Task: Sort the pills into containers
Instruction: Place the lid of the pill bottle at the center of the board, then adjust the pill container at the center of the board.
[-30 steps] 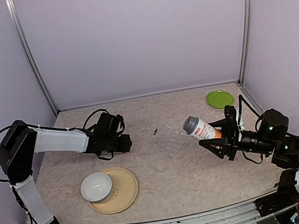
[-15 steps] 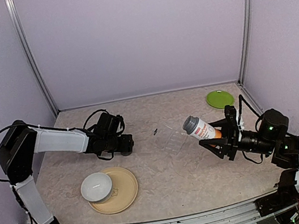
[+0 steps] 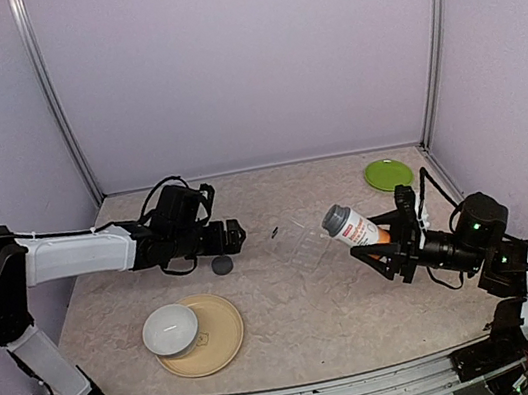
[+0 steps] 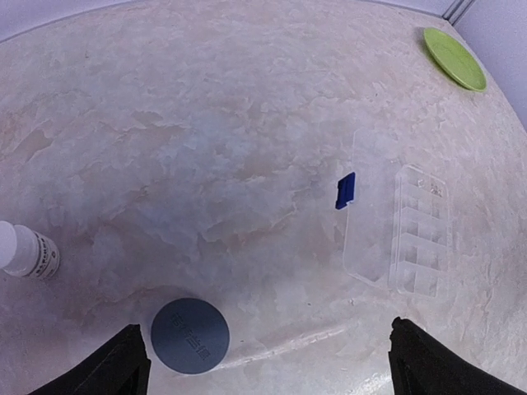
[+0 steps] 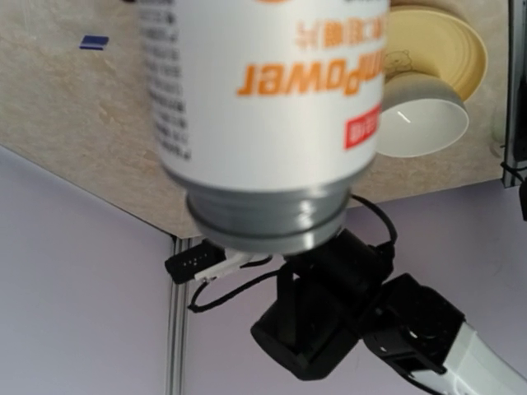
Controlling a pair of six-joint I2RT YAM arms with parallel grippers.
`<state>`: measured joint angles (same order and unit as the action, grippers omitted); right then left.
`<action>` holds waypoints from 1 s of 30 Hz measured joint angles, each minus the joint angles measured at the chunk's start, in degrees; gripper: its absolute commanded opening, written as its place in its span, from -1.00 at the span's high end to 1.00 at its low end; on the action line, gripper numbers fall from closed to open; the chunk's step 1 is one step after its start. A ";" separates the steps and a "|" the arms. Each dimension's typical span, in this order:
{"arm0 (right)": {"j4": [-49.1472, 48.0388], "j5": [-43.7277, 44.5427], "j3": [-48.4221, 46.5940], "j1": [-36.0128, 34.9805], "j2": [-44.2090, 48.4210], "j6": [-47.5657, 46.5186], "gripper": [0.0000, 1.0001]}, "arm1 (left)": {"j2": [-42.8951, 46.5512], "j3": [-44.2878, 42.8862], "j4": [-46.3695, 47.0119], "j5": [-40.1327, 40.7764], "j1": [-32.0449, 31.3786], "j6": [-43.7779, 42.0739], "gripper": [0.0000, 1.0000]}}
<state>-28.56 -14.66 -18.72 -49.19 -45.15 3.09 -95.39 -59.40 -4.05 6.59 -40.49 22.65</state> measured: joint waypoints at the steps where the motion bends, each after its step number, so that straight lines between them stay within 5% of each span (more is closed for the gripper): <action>1: 0.00 0.11 0.00 0.00 0.00 0.20 0.81 | 0.00 0.00 0.02 -0.02 -0.13 0.00 -0.98; 11: 0.07 1.01 0.00 0.00 0.04 2.95 0.81 | 1.44 -0.48 0.85 -2.89 -4.83 2.80 -0.98; 30: 2.27 2.32 -0.26 0.00 -0.50 3.89 0.76 | 4.28 -19.85 -7.52 -6.47 -14.78 14.51 -0.98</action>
<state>-26.28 -12.34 -18.98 -49.19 -45.65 6.98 -91.11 -79.24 -11.57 0.12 -55.27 37.17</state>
